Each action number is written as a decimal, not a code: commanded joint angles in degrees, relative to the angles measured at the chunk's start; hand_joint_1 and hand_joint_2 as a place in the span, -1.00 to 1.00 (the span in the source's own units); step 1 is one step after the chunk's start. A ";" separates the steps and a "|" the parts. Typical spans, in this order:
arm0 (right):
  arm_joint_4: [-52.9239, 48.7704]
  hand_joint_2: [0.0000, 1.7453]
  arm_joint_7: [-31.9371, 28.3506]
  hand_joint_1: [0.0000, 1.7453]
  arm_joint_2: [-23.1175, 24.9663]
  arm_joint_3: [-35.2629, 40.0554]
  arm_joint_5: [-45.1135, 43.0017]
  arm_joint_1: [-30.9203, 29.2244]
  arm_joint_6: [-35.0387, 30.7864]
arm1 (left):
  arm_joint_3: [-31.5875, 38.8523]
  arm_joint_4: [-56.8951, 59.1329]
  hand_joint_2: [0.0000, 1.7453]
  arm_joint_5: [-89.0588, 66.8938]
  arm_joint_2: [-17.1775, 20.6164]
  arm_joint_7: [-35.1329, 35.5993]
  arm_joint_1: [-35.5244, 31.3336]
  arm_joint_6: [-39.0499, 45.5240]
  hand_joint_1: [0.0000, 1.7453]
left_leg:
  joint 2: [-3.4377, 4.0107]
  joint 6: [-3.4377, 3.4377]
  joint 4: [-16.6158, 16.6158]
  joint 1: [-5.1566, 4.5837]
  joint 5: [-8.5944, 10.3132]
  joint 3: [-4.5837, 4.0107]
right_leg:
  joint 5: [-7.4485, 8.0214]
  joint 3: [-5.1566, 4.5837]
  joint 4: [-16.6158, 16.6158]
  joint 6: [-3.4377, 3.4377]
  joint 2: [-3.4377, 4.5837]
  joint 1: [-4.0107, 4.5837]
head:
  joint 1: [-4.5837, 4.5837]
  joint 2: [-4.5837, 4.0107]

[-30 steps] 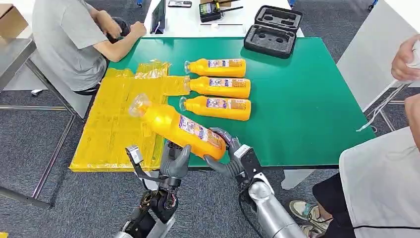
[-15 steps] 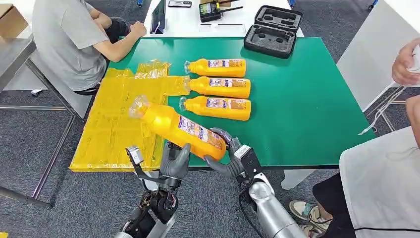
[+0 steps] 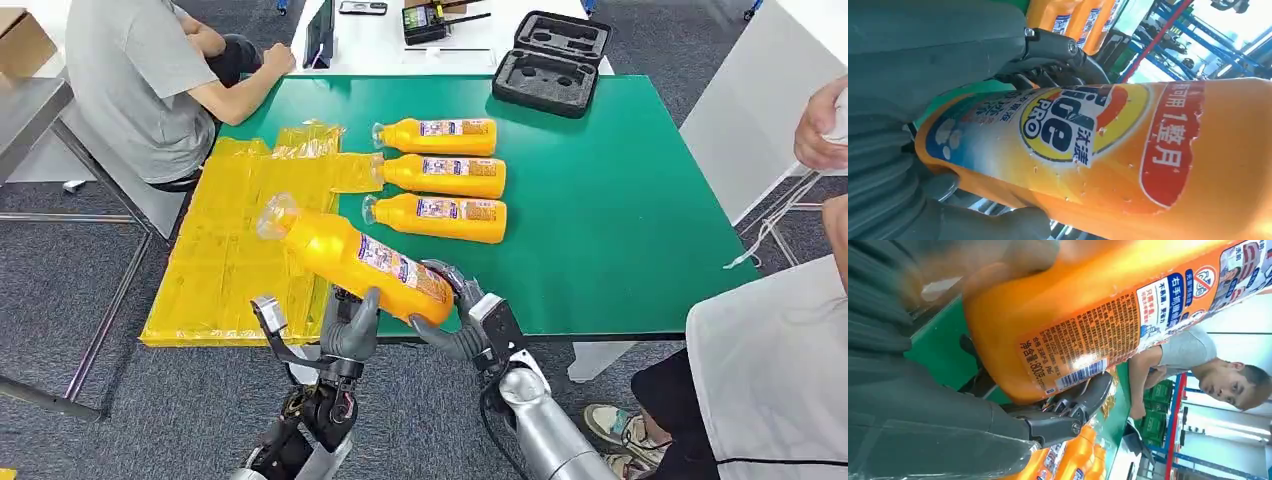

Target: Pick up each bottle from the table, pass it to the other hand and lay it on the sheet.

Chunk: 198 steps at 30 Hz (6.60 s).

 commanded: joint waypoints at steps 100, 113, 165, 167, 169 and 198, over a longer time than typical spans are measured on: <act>-18.29 1.00 0.15 -1.00 -1.46 -3.52 0.09 10.50 -4.91 | -9.70 28.12 1.00 -115.90 20.80 45.37 -21.45 62.61 0.82 | 0.09 -0.11 0.04 0.11 -0.03 0.16 | -0.03 0.14 0.02 -0.13 0.06 0.11 | 0.04 0.00; -16.69 1.00 0.15 -1.00 -0.84 -3.25 -0.20 8.95 -4.39 | -8.49 28.90 1.00 -114.88 21.75 47.02 -21.42 58.09 0.36 | 0.16 -0.09 0.03 0.09 -0.03 0.13 | -0.01 0.10 0.03 -0.11 0.13 0.08 | 0.04 0.00; -34.85 1.00 0.15 -1.00 -2.92 0.61 1.35 14.84 -36.80 | 6.52 -17.50 1.00 -56.05 8.24 0.17 8.23 63.57 -1.00 | 0.10 -0.02 -0.02 0.04 -0.11 0.27 | -0.07 0.26 -0.09 -0.11 0.09 0.05 | 0.04 0.00; -34.85 1.00 0.15 -1.00 -2.92 0.61 1.35 14.84 -36.80 | 6.52 -17.50 1.00 -56.05 8.24 0.17 8.23 63.57 -1.00 | 0.09 -0.04 0.00 0.06 -0.14 0.31 | -0.10 0.31 -0.08 -0.13 0.08 0.07 | 0.04 0.00; -34.86 1.00 0.15 -1.00 -4.90 3.60 -1.91 15.75 -39.03 | 4.96 -17.01 1.00 -54.57 7.07 0.17 8.24 63.60 -1.00 | 0.05 0.00 -0.05 0.00 -0.06 0.21 | -0.05 0.20 -0.10 -0.08 0.05 0.01 | 0.02 0.00; -29.44 1.00 0.15 -1.00 0.10 -1.58 0.82 15.39 -41.36 | -12.03 -27.14 -1.00 -29.03 9.14 0.17 11.13 54.43 -1.00 | 0.15 -0.04 -0.01 0.05 -0.14 0.26 | -0.06 0.26 -0.10 -0.13 0.14 0.06 | 0.02 0.00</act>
